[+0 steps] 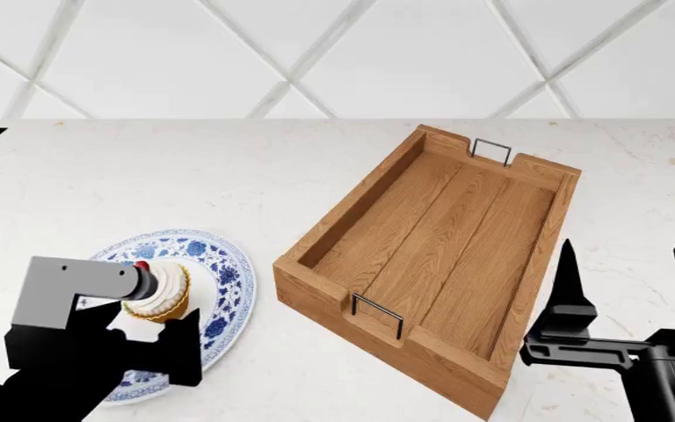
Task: Move the dessert items from the plate to the tray.
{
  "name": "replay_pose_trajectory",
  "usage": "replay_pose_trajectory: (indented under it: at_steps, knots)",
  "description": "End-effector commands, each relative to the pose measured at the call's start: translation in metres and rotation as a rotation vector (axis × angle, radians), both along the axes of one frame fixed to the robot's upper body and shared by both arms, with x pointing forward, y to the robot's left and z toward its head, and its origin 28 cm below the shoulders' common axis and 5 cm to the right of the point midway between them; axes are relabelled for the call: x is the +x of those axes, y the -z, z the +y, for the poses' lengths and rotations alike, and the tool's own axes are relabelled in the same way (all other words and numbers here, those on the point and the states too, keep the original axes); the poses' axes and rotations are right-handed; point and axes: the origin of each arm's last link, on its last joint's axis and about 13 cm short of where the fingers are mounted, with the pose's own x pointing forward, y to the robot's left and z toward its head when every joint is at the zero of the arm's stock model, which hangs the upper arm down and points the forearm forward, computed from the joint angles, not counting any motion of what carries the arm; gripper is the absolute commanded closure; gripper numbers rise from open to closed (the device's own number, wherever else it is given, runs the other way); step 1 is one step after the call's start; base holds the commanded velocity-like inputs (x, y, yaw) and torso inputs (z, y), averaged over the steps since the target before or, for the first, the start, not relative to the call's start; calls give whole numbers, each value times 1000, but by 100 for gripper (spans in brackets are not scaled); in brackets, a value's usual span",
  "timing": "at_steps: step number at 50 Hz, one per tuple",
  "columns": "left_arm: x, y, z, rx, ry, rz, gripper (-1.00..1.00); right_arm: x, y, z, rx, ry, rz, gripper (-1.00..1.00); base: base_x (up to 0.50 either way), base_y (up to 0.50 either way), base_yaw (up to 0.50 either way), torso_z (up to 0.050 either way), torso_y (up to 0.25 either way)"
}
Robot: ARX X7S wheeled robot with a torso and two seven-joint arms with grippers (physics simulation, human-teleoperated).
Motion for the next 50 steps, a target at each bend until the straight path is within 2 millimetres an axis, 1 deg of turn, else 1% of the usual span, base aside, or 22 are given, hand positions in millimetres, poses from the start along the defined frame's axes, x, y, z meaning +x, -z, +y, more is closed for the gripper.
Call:
replay_pose_trajectory:
  at_steps: [1,31,32,44,50]
  knots:
    - [3,2,0,2,-4,4,-100,-1,0,0,-1,1,-1,-100,0,0,0,0,0]
    - [13,3,-1,6,-13,1,-100,-2,1,-2,2,5,1,-100,0,0,0,0,0]
    - [13,2,-1,6,-13,2,100,-2,1,-2,2,5,0,-100,0,0,0,0,0]
    - [10,0,-2,2,-4,-4,100,-2,0,-1,1,4,-3,-100,0,0,0,0,1]
    - [6,-7,-2,-1,4,-28,100,-3,0,-1,2,5,-3,-100,0,0,0,0,0]
